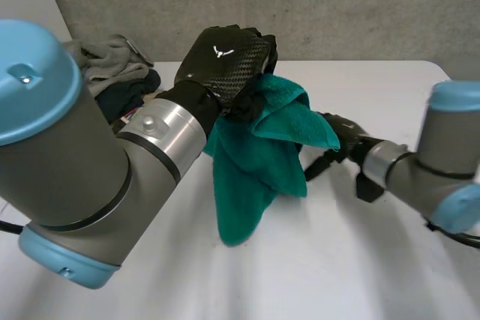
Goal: Fold the laundry.
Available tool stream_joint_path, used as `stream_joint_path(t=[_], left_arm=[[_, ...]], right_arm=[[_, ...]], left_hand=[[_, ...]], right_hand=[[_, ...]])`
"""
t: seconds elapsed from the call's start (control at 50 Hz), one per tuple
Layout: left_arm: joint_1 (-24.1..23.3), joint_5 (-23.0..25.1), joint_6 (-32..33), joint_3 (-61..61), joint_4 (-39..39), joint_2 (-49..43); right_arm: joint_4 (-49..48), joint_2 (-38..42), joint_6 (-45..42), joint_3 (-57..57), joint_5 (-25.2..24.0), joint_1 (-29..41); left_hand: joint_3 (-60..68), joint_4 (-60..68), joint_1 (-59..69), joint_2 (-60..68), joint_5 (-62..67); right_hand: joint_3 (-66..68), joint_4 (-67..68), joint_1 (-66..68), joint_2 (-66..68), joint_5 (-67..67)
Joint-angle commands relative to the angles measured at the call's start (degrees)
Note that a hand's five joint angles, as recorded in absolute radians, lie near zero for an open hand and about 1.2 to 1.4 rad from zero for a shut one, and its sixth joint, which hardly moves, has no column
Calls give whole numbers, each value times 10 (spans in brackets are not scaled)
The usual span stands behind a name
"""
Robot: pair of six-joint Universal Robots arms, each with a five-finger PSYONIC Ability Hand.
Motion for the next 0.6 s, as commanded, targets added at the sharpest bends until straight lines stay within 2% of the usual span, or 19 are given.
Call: stream_joint_path(t=[0.02, 0.06, 0.08, 0.14, 0.18, 0.3, 0.36, 0.48, 0.6], left_arm=[[0, -1, 1, -2, -6, 34], [2, -1, 2, -6, -8, 43], [3, -1, 2, -8, -9, 47], [12, 0, 4, -15, -14, 62], [24, 0, 4, -19, -16, 70], [113, 5, 33, -37, -17, 112], [148, 8, 50, -52, -15, 114], [160, 22, 59, -68, -13, 77], [163, 31, 90, -63, -16, -50]], right_arm=[[-65, 68, 71, -64, 22, 46], [-65, 66, 74, -65, 25, 46], [-66, 60, 73, -64, 25, 45], [-68, 38, 56, -60, 27, 42], [-65, -17, 21, -52, 33, 25], [-38, -154, -117, -30, 32, -64], [15, -215, -191, -33, 34, -90], [110, -263, -275, -34, 39, -78], [146, -257, -333, -12, 63, -12]], left_hand=[[119, 114, 165, 116, 146], [119, 114, 165, 116, 146], [119, 114, 165, 116, 146], [119, 114, 165, 116, 146], [119, 114, 165, 116, 146], [119, 114, 165, 116, 146], [119, 114, 165, 116, 146], [119, 114, 165, 116, 146], [119, 114, 165, 116, 146]], right_hand=[[235, 236, 223, 235, 231], [482, 483, 469, 482, 478], [677, 678, 665, 677, 674], [679, 680, 667, 679, 676], [679, 680, 667, 679, 676], [679, 680, 667, 679, 676], [679, 680, 667, 679, 676], [679, 680, 667, 679, 676], [679, 680, 667, 679, 676]])
